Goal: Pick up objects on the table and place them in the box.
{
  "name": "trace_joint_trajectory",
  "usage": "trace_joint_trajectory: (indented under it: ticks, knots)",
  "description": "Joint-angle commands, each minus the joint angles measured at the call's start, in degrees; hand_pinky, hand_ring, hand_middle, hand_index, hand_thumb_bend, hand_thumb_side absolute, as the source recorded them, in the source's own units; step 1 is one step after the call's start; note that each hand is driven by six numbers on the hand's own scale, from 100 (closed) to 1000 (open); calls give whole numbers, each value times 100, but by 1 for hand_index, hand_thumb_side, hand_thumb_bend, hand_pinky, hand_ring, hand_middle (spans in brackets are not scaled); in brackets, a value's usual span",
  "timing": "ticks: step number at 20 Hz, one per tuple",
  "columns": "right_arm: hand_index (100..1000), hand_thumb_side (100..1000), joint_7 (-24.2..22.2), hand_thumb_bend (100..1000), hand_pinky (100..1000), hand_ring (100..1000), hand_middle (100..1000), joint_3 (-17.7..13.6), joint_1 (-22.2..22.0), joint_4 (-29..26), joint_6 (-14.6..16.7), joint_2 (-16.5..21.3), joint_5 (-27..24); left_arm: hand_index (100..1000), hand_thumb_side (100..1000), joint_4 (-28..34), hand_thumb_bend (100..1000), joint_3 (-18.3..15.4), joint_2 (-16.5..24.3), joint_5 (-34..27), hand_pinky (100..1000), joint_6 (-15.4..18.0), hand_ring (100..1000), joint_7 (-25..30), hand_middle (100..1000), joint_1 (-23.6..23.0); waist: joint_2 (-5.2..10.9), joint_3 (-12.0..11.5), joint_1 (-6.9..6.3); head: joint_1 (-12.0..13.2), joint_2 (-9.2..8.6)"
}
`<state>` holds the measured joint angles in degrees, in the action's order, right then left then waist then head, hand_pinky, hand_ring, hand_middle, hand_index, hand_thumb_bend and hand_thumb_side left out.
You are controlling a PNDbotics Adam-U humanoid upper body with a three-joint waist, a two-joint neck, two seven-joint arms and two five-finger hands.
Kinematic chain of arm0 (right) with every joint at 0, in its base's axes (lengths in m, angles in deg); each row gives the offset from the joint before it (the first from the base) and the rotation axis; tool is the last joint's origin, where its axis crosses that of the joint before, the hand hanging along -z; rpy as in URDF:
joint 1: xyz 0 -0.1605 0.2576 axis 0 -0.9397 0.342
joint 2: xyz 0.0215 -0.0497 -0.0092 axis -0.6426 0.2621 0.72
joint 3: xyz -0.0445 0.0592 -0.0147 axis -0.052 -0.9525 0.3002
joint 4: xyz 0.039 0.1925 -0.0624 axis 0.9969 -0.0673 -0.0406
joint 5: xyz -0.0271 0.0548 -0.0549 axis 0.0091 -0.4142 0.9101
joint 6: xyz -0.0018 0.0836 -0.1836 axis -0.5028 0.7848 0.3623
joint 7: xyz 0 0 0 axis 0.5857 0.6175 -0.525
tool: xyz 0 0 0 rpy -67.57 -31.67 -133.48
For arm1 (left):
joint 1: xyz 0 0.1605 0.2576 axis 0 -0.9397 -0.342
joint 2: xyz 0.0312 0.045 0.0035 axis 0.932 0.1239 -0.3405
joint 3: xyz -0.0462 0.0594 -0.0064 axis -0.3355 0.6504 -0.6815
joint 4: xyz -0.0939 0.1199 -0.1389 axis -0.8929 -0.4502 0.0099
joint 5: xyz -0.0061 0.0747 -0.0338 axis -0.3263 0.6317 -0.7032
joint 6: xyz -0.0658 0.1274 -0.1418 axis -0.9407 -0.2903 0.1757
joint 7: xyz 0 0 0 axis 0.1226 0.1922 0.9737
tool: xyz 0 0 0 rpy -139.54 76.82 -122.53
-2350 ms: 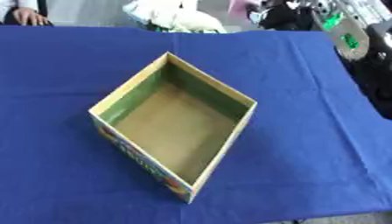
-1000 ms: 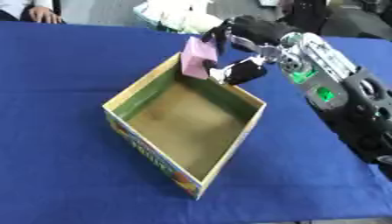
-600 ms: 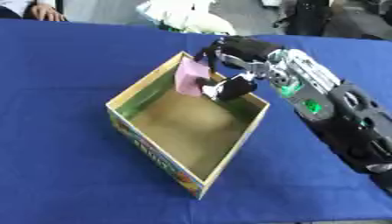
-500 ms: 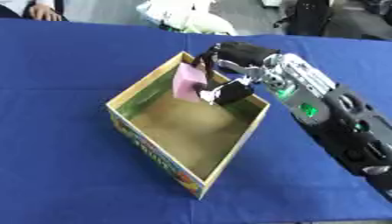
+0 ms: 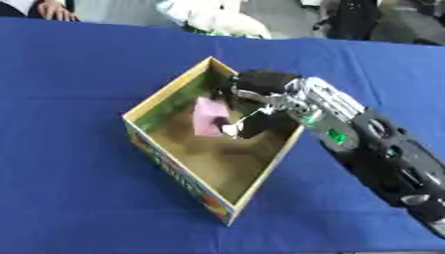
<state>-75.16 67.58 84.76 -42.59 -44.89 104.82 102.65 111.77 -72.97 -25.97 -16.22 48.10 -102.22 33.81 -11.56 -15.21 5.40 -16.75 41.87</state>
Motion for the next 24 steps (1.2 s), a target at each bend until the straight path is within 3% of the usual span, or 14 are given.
trace_joint_trajectory:
  ticks: [1, 4, 6, 9, 10, 12, 18, 24]
  knots:
    - [693, 629, -33, 100, 837, 764, 562, -12, 54, 105, 118, 31, 141, 680, 830, 110, 100, 2, 91, 1, 883, 7, 861, 21, 1000, 62, 58, -5, -41, -78, 45]
    - [776, 654, -100, 100, 867, 830, 658, 15, 49, 185, 255, 7, 219, 680, 831, 110, 100, 4, 85, 7, 884, 8, 861, 24, 1000, 63, 42, -12, -51, -108, 44]
    - [852, 620, -176, 100, 898, 883, 750, 3, 48, 209, 338, 3, 306, 680, 832, 110, 100, 8, 81, 10, 884, 8, 861, 29, 1000, 61, 32, -7, -57, -107, 44]
    - [914, 609, -287, 100, 971, 945, 819, -64, 75, 154, 391, 9, 529, 679, 833, 110, 100, 14, 76, 18, 884, 1, 862, 41, 1000, 52, 26, 2, -65, -88, 54]
    - [937, 601, -316, 150, 997, 961, 839, -89, 87, 103, 393, 20, 626, 679, 832, 110, 100, 15, 77, 20, 884, 0, 862, 45, 1000, 51, 26, 4, -67, -84, 53]
    - [946, 603, -391, 203, 1000, 965, 847, -128, 116, -5, 426, 72, 801, 680, 832, 110, 100, 14, 82, 21, 884, 0, 862, 48, 1000, 51, 32, 13, -72, -71, 47]
    - [950, 592, -412, 194, 1000, 960, 846, -214, 100, -149, 543, 127, 1267, 680, 829, 110, 100, 20, 85, 11, 884, 0, 861, 66, 1000, 58, 74, 41, -77, -68, 22]
    - [947, 628, -282, 163, 1000, 952, 833, -368, 149, -458, 508, 276, 1199, 681, 826, 110, 100, 23, 88, -8, 883, -14, 861, 84, 1000, 51, 147, 80, -104, -50, 0]
